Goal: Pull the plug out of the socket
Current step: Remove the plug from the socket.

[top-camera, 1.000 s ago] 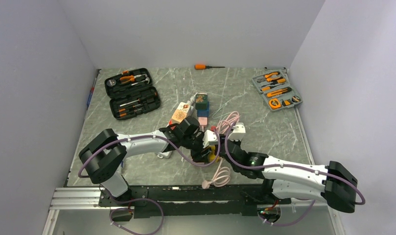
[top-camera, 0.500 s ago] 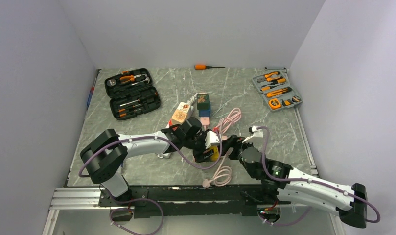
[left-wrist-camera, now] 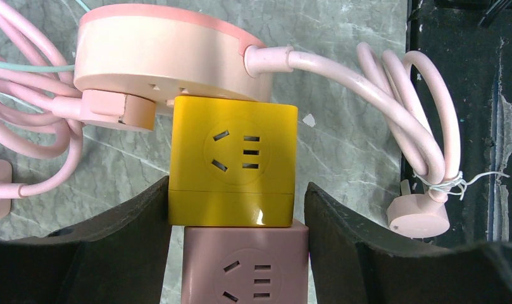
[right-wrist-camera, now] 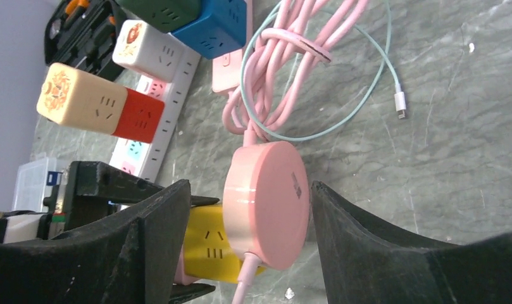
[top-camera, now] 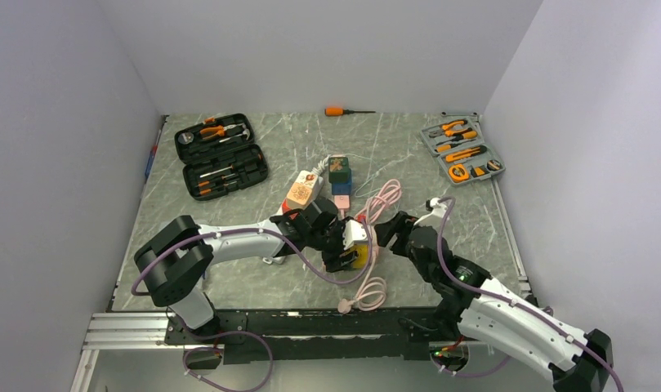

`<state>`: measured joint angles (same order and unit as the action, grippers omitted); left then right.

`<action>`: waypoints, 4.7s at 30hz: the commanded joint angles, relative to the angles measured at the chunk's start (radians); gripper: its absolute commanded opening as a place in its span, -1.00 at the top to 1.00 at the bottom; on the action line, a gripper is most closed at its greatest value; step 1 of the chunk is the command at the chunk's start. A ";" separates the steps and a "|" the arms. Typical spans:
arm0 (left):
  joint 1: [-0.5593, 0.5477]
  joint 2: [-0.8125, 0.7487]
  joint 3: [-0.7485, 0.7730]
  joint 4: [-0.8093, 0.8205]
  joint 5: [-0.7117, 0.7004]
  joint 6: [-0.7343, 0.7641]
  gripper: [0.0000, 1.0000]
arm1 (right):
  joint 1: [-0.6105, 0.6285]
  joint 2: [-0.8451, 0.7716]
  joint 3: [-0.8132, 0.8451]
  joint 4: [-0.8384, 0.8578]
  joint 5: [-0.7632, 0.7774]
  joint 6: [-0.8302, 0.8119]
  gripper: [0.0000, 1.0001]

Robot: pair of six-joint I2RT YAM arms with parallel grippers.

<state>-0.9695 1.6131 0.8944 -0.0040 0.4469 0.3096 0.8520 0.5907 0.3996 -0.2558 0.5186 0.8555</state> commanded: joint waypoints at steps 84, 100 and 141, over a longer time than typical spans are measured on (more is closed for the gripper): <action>-0.066 0.067 0.402 -0.241 -0.305 0.284 1.00 | -0.225 0.615 0.280 -0.007 -0.412 -0.026 -0.08; -0.076 0.011 0.422 -0.308 -0.313 0.251 1.00 | -0.226 0.537 0.185 0.050 -0.316 0.025 0.73; 0.032 -0.108 0.409 -0.638 0.056 0.612 1.00 | -0.028 0.746 0.264 -0.161 0.062 -0.046 1.00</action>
<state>-0.9134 1.5864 1.1896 -0.5980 0.3618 0.8787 0.8005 1.2644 0.6643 -0.1890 0.3046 0.9455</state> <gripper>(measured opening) 0.675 0.366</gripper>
